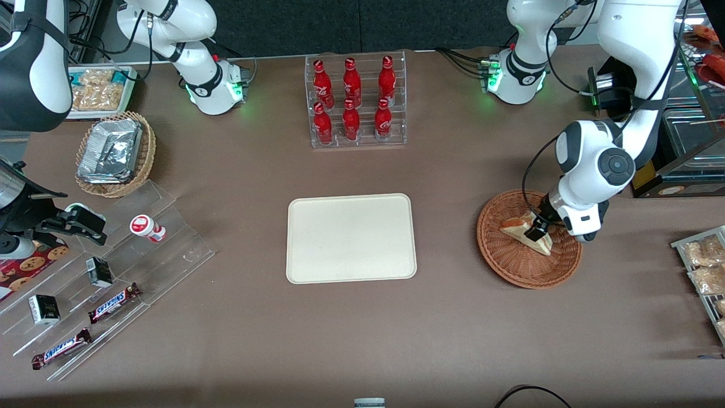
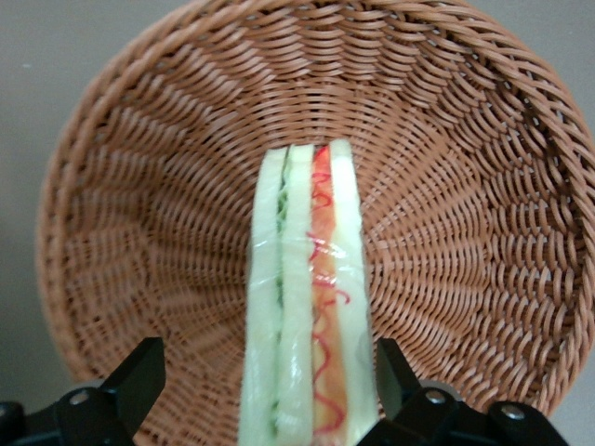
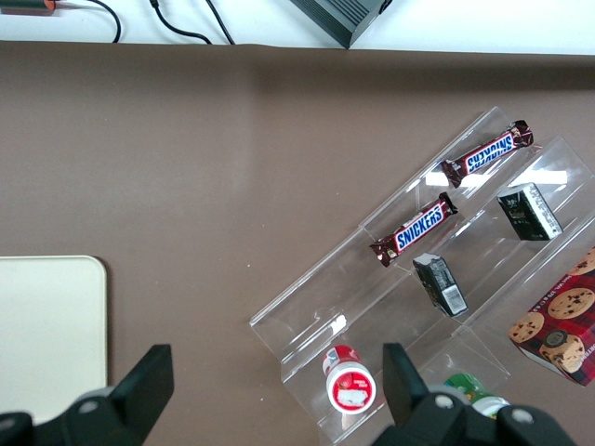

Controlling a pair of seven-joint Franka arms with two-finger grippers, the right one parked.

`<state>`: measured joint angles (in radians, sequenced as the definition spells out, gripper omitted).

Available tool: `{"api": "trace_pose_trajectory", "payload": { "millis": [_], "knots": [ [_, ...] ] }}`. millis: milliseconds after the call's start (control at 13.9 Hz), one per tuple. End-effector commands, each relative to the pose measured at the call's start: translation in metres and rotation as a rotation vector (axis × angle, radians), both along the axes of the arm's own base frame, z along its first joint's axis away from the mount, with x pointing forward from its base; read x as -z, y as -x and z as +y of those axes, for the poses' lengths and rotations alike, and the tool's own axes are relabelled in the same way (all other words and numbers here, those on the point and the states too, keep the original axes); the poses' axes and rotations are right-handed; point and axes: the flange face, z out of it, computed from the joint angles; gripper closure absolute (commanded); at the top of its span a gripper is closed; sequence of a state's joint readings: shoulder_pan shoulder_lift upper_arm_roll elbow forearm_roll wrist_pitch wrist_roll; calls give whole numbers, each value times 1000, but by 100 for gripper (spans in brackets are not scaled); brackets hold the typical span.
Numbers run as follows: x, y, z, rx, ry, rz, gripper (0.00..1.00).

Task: Place sandwich from basket to tray
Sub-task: 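Close the left gripper on the wrapped sandwich wedge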

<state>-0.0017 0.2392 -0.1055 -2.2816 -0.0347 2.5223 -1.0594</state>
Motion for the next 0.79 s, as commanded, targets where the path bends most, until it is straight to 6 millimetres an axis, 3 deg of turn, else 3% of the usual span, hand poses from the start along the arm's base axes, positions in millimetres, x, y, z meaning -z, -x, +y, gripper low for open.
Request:
{"api": "trace_pose_trajectory", "payload": {
  "millis": [0, 72, 216, 360, 504, 720],
  "knots": [
    [20, 5, -9, -26, 4, -19, 0],
    [24, 4, -11, -24, 6, -34, 4],
    [31, 9, -22, 1, 9, -60, 50],
    [27, 8, -23, 6, 9, -68, 86],
    [16, 6, -23, 32, 7, -88, 98],
    [-20, 4, -25, 182, -4, -106, 100]
  ]
}}
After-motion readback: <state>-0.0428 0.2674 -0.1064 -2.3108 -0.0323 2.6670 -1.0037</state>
